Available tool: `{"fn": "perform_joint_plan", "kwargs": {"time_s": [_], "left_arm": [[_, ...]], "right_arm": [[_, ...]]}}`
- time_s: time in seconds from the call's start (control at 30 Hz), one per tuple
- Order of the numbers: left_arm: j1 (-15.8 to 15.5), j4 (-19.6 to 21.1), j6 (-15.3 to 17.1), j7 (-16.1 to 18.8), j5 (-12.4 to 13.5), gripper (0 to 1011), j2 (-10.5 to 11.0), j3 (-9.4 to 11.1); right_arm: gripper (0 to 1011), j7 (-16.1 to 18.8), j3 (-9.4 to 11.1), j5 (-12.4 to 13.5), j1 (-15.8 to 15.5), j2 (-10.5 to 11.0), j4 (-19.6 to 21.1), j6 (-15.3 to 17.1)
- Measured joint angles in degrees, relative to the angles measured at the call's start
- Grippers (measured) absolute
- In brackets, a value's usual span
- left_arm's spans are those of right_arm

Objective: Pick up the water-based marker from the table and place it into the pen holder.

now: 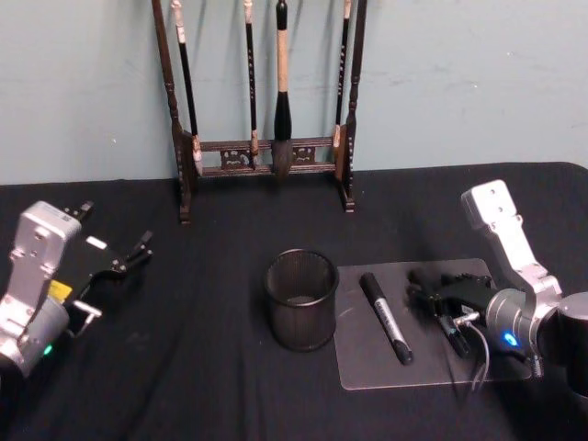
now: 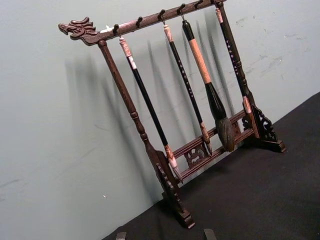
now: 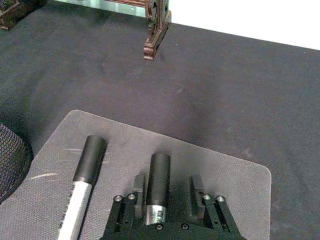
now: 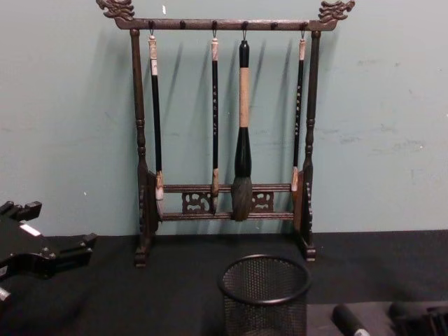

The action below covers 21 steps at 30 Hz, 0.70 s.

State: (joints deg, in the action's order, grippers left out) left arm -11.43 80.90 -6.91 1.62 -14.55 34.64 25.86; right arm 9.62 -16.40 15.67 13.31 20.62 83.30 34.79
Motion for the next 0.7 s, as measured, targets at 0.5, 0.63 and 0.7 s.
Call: {"fn": "perform_joint_plan", "kwargs": {"time_s": [0.5, 0.63, 0.7], "left_arm": [[0.00, 0.00, 0.00, 0.00, 0.00, 1001, 0.00, 0.00], [0.00, 0.00, 0.00, 0.00, 0.00, 1001, 0.00, 0.00], [0.00, 0.00, 0.00, 0.00, 0.00, 1001, 0.00, 0.00]], "right_arm": [[253, 0.00, 0.00, 0.03, 0.00, 0.00, 0.00, 0.00], [253, 0.00, 0.00, 0.03, 0.00, 0.00, 0.00, 0.00], [253, 0.00, 0.00, 0.02, 0.00, 0.00, 0.00, 0.00]]}}
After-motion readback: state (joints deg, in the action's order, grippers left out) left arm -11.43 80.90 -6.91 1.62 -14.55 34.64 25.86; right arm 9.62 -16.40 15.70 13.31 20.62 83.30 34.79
